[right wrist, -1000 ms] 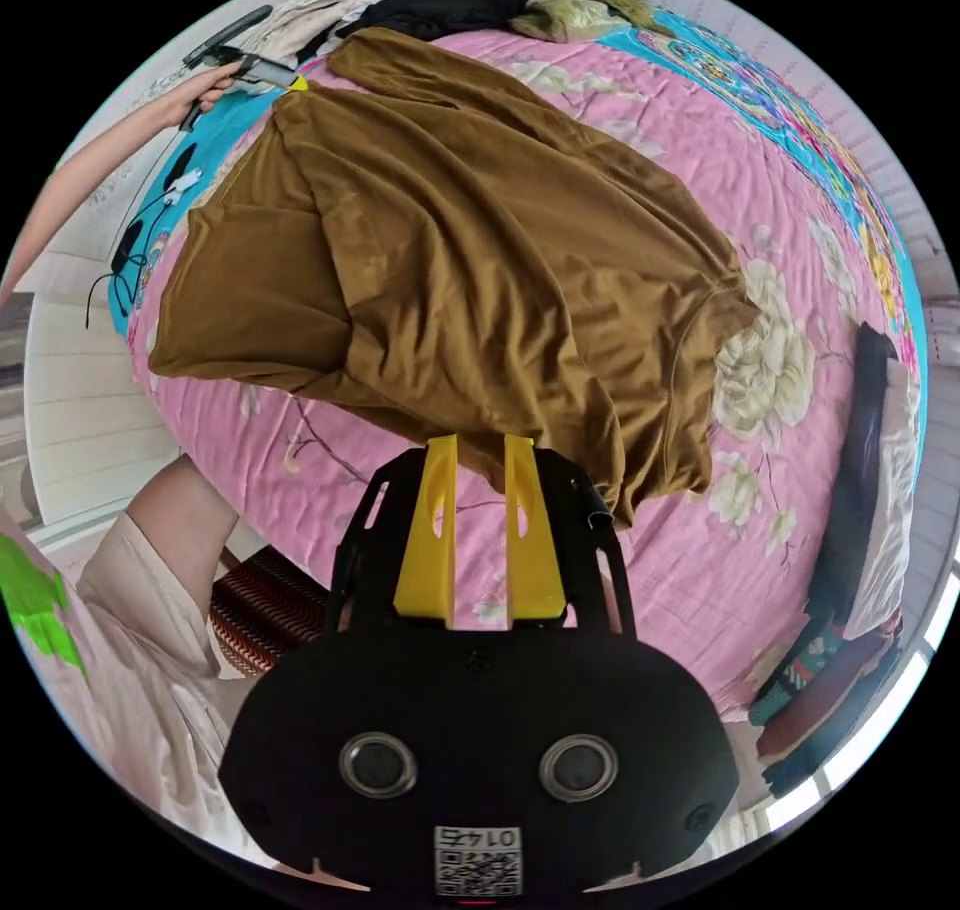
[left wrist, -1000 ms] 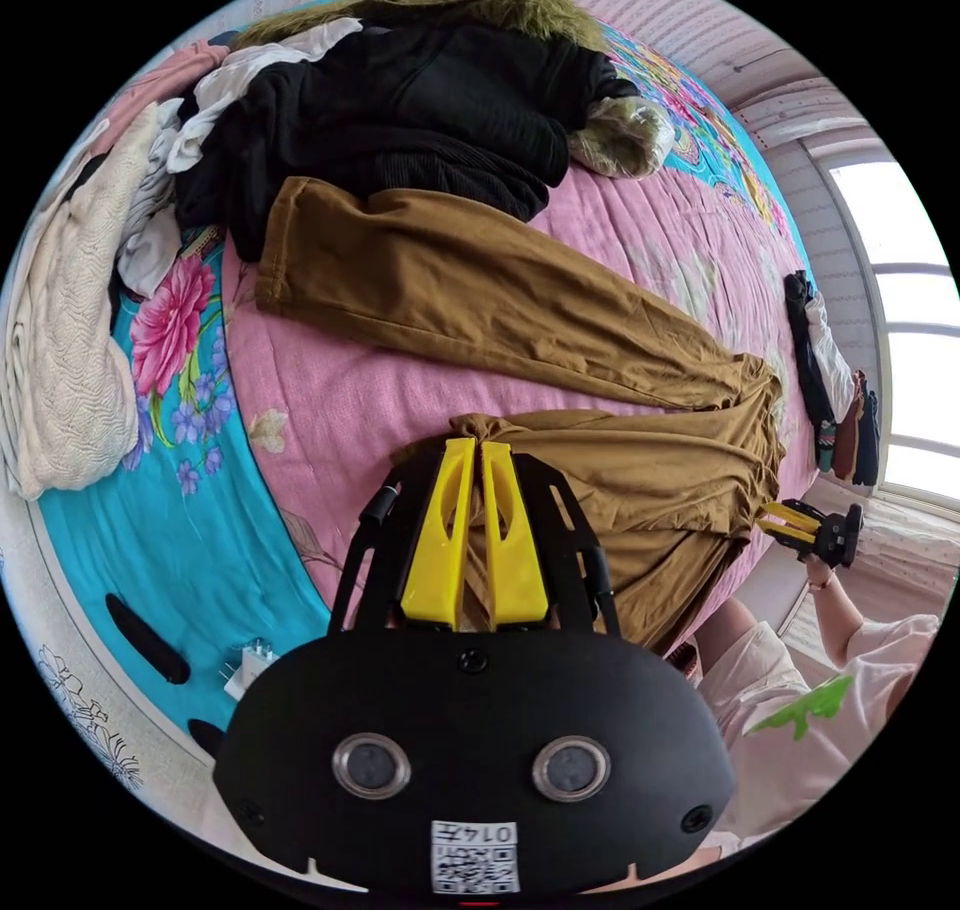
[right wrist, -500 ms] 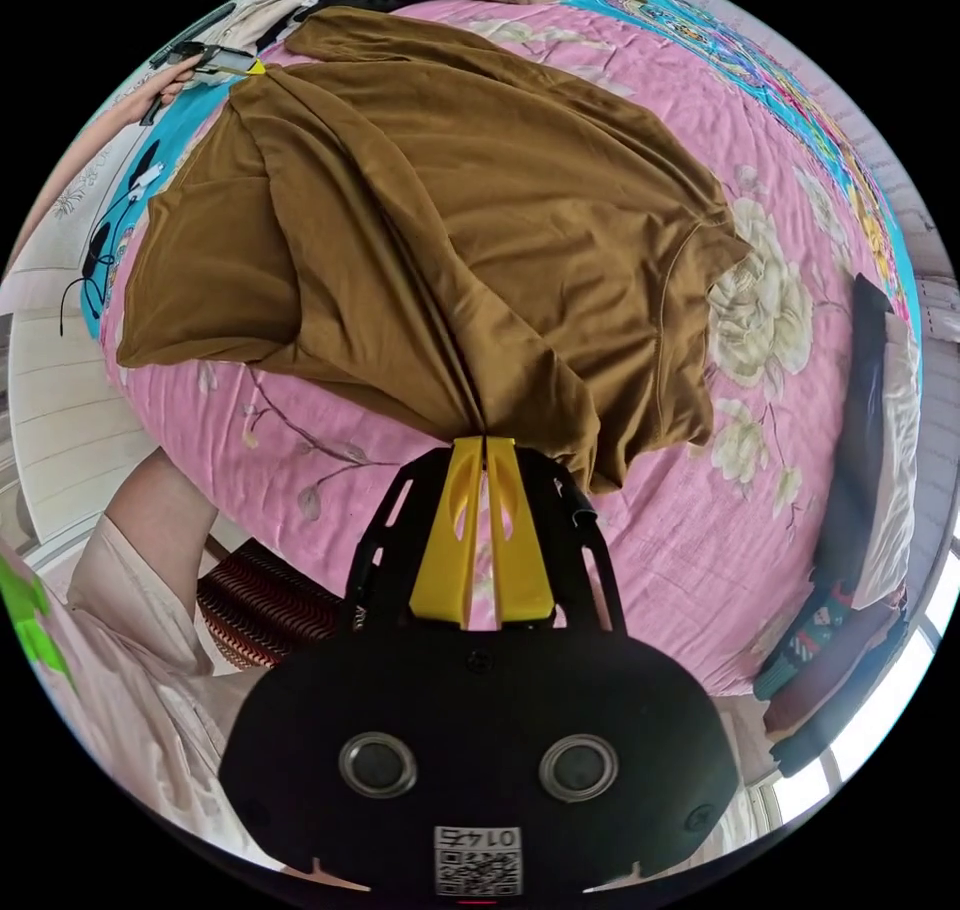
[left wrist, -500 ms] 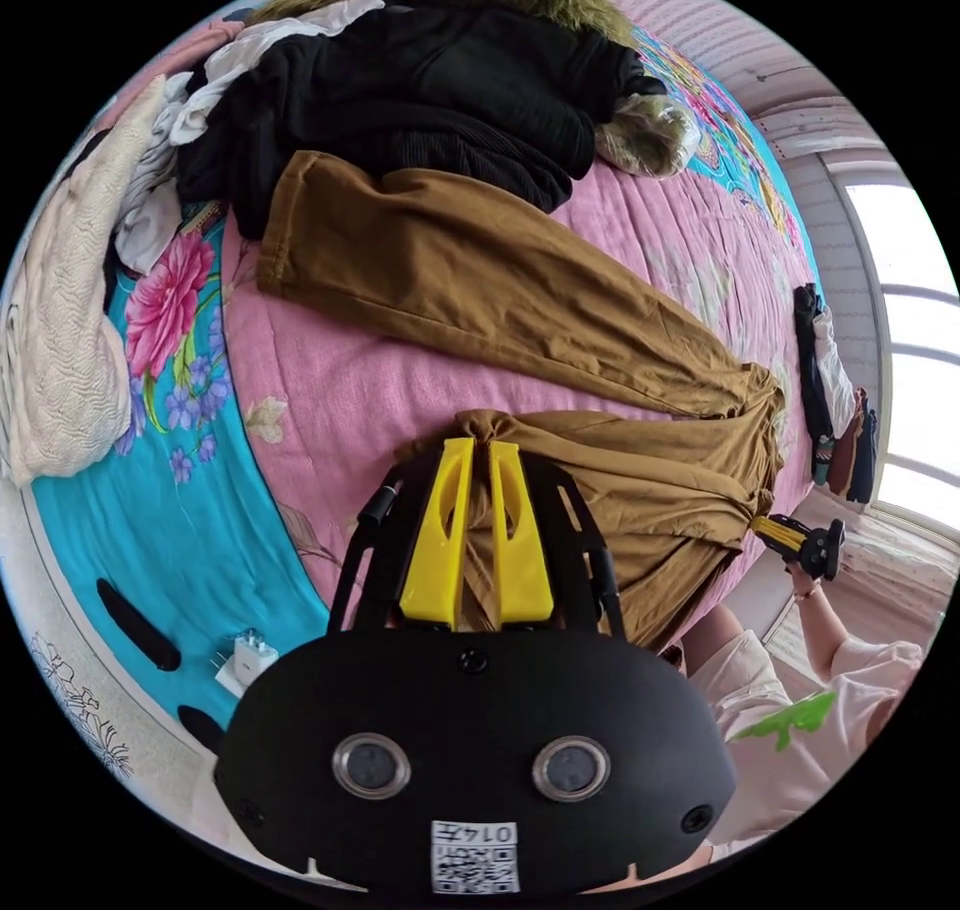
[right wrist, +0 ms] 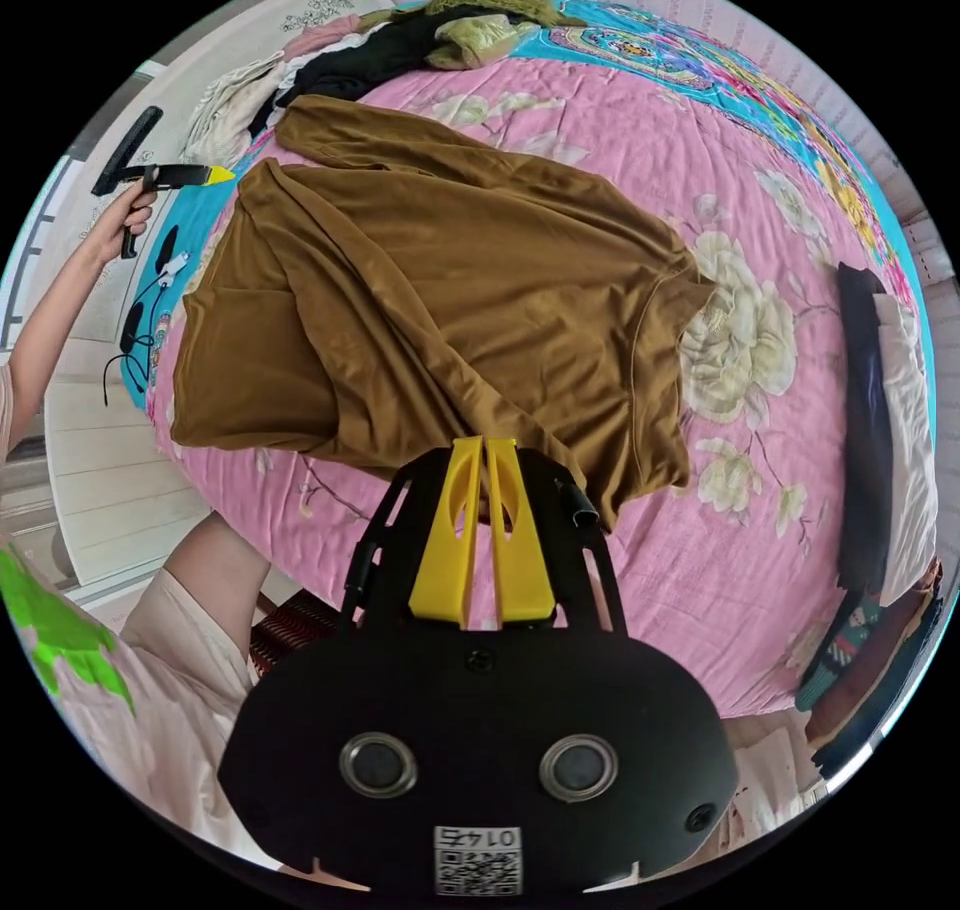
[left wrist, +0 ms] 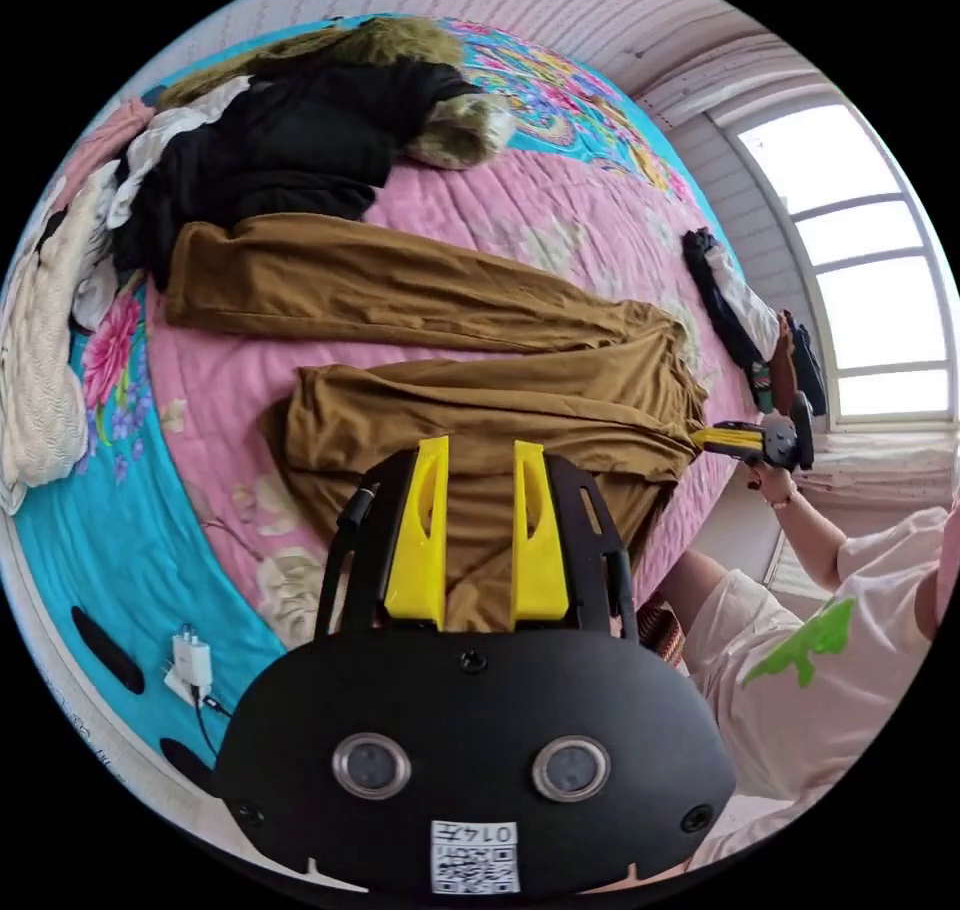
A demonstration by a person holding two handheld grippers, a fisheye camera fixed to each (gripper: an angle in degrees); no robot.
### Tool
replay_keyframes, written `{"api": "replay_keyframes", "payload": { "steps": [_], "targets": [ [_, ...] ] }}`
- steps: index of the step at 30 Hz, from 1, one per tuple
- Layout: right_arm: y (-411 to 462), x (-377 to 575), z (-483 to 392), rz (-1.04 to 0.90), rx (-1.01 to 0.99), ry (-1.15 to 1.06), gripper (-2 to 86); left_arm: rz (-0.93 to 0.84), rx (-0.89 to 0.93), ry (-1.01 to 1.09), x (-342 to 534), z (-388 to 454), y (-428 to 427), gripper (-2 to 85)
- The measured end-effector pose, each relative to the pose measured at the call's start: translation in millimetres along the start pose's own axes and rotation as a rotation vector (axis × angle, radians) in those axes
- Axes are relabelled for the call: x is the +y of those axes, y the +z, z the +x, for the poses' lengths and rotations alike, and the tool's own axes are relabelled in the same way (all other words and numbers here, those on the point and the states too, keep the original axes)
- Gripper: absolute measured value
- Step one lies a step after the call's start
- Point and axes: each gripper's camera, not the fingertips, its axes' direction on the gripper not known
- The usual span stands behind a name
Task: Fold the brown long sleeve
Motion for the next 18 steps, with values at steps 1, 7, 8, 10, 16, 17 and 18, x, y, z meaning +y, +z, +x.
{"api": "replay_keyframes", "payload": {
  "steps": [1, 7, 8, 10, 16, 17, 18],
  "targets": [
    [1.6, -2.3, 0.2, -0.002, 0.007, -0.002, 0.1, 0.022, 0.04, 0.047, 7.7, 25.6, 13.6, 9.6],
    [10.7, -19.1, 13.6, -0.023, 0.104, 0.022, -0.3, 0.003, 0.162, 0.227, 18.6, 130.6, 99.8, 9.3],
    [9.0, -20.0, 21.1, -0.02, 0.116, 0.063, -0.3, -0.011, 0.149, 0.24, 15.6, 141.7, 116.5, 9.3],
    [5.3, -19.2, 31.1, -0.007, 0.148, 0.126, -0.3, -0.052, 0.15, 0.265, 11.3, 153.8, 140.3, 9.3],
    [-14.4, -26.4, 16.7, 0.138, -0.081, -0.003, -0.3, -0.143, 0.083, 0.254, 11.4, 162.7, 191.6, 8.8],
    [-9.9, -32.5, 10.5, 0.106, -0.086, -0.051, -0.3, -0.139, 0.087, 0.249, 12.5, 161.8, 195.2, 8.5],
    [-2.4, -38.5, 6.7, 0.057, -0.09, -0.086, -0.3, -0.139, 0.085, 0.248, 13.3, 161.5, 196.9, 8.4]
  ]
}}
